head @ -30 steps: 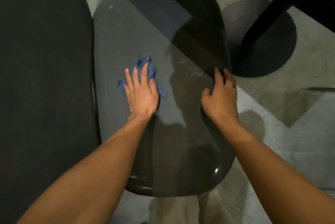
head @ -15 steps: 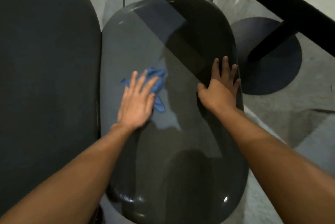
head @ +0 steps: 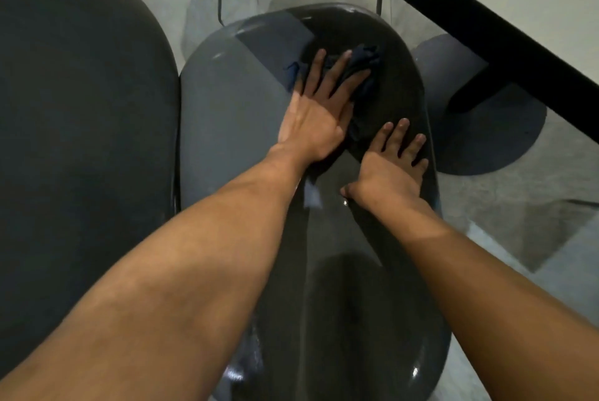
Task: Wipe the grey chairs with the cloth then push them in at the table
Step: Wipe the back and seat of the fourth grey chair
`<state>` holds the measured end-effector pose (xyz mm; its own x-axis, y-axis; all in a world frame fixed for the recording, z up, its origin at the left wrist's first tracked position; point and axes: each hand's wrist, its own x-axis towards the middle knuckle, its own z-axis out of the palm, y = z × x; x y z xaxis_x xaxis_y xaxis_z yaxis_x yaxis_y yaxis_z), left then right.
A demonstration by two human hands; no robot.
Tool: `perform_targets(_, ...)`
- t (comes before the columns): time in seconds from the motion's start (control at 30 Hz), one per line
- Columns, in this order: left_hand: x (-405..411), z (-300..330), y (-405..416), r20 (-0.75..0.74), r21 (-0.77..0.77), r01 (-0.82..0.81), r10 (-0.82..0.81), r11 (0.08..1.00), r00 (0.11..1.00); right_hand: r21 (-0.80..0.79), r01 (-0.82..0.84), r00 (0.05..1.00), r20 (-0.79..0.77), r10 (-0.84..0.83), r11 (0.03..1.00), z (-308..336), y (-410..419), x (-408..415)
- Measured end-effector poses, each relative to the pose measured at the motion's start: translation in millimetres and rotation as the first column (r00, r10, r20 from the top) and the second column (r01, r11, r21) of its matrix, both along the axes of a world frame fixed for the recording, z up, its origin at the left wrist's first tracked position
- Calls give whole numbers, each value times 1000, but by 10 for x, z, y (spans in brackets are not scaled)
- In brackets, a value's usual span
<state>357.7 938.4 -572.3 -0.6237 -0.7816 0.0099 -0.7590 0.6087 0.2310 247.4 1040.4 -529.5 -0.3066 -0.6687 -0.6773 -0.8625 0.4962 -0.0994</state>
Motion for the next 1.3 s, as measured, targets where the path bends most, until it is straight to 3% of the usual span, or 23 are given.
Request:
perform_targets(0.07,362,2,88,24,50,-21,20,999,1000,3,-13,1000,-4,13,1000,22,2,12)
perform_targets(0.17,904,72,15,65,74,-301,296,951,953,-1,-30,999,-11,30,1000,25,17,15)
perform_targets(0.27,876,229,-344,12,165,-651,658,741,753,-2,-30,1000,-7,30,1000,-26,-16,32)
perform_targets(0.33,525,362,-647,-29,244,-726,753,643,657,5,-29,1000,-6,29,1000,-68,-33,23)
perform_targets(0.5,-506,569,-792,26,242,-404,410,882,912,37,-53,998,17,52,998,-106,-41,-19)
perform_targets(0.63,-961,563,-287,143,227,-167,137,959,980,27,-42,998,55,40,999,-70,-29,-48)
perform_targets(0.7,-769,443,-141,102,223,70,-94,972,990,-3,-54,996,78,54,999,-43,2,-76)
perform_targets(0.77,-379,326,-86,29,229,179,-191,957,981,-77,-67,993,97,75,995,-30,82,-162)
perform_targets(0.83,68,242,35,21,219,72,-78,973,997,-148,-74,988,123,92,986,-27,235,-310)
perform_targets(0.9,394,226,106,39,219,-165,160,962,986,-176,-82,981,160,111,981,-25,464,-447)
perform_targets(1.0,158,242,88,16,242,-473,484,847,875,-177,-46,978,191,81,983,8,882,-490)
perform_targets(1.07,-250,247,132,18,277,-569,588,774,809,-172,-14,978,202,49,985,27,1134,-434)
perform_targets(1.13,-603,218,257,13,280,-500,517,820,856,-152,23,975,224,12,988,30,1337,-389)
perform_targets(1.2,-810,141,554,54,237,-310,306,921,951,-155,56,968,249,-15,986,26,1564,-370)
perform_targets(1.3,-810,46,1294,89,175,-58,43,983,995,-234,141,948,311,-63,962,24,1903,-346)
